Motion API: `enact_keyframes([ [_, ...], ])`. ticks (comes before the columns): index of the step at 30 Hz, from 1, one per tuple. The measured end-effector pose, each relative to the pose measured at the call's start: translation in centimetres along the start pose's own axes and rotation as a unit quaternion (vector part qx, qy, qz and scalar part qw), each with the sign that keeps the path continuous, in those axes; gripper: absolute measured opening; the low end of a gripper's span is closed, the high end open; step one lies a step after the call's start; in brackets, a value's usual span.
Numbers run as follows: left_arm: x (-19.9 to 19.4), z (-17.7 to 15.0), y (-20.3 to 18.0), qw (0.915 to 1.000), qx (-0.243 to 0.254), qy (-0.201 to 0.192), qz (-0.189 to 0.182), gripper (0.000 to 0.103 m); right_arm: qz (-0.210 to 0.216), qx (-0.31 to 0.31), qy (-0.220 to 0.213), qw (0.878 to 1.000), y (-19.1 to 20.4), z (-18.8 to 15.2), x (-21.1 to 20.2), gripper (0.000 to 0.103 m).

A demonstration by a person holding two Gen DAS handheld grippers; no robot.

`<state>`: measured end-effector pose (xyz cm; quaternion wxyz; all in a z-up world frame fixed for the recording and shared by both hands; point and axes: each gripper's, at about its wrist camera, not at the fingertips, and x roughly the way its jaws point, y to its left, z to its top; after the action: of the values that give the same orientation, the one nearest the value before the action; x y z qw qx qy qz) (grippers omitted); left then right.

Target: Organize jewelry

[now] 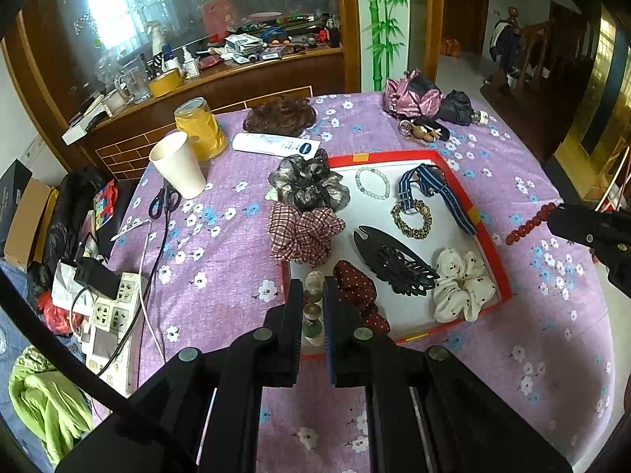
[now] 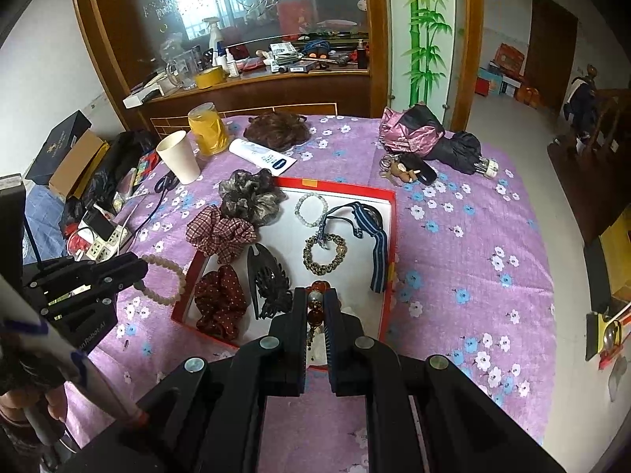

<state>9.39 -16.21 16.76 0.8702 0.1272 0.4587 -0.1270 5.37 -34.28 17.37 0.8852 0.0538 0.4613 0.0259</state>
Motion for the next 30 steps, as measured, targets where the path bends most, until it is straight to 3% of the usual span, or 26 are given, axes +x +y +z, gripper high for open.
enact_keyframes([
  [11, -7.7, -0.7, 2.5, 0.9991, -0.028, -0.023, 0.021, 0.009, 0.016, -0.027, -0.03, 0.999, 0.0, -0.4, -4.3, 0.008],
  [19, -13.4, 2.0, 3.6, 0.9975, -0.016, -0.054, 0.044, 0.009, 0.045, -0.049, -0.056, 0.996, 0.2, 0.8, -7.0, 0.008],
  [25, -11.8, 4.0, 3.2, 0.998, -0.03, -0.052, 0.018, 0.009, 0.065, -0.041, -0.039, 0.996, 0.2, 2.2, -4.8, 0.008],
  [30, -6.1, 4.4, 2.4, 0.9981, -0.048, -0.02, -0.032, 0.009, 0.063, -0.024, -0.009, 0.998, -0.1, 2.2, -1.4, 0.008],
])
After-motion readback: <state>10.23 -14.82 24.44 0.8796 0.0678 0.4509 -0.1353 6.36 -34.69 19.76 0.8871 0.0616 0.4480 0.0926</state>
